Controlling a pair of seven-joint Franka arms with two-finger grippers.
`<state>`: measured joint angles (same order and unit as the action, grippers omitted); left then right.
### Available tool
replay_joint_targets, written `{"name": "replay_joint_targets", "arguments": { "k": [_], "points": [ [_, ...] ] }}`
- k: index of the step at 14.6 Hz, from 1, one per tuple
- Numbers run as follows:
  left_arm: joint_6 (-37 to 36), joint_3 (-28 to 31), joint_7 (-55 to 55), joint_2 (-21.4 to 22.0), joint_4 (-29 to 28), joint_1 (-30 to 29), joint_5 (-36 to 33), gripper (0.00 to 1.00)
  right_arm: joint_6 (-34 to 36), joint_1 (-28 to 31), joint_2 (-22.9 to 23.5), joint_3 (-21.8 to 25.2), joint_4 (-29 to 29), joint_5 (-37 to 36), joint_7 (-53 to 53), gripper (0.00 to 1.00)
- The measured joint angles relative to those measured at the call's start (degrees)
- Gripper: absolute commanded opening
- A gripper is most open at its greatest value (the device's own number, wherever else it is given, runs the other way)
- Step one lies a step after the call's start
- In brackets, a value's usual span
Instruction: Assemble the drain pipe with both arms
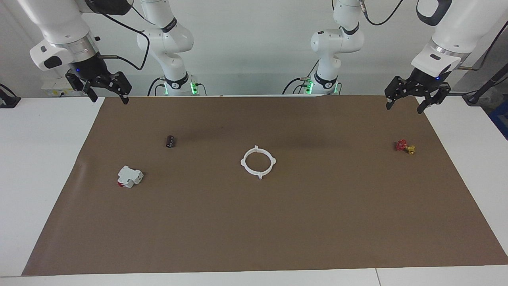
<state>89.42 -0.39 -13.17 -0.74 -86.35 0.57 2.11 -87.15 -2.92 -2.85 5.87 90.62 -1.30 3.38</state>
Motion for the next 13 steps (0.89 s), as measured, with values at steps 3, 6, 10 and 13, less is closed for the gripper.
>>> {"name": "replay_joint_targets", "arguments": {
  "k": [3,6,10,13],
  "points": [
    [-4.0,0.0,0.8,-0.4,2.2,0.0,0.0,1.0,0.0,0.0,0.0,0.0,0.0,0.0,0.0,1.0],
    [-6.0,-0.1,2.4,-0.1,2.0,0.0,0.0,1.0,0.0,0.0,0.0,0.0,0.0,0.0,0.0,1.0],
    [-6.3,-0.1,4.6,0.0,1.6,0.0,0.0,1.0,0.0,0.0,0.0,0.0,0.0,0.0,0.0,1.0],
    [-6.3,-0.1,4.9,0.0,1.6,0.0,0.0,1.0,0.0,0.0,0.0,0.0,0.0,0.0,0.0,1.0]
  ]
}}
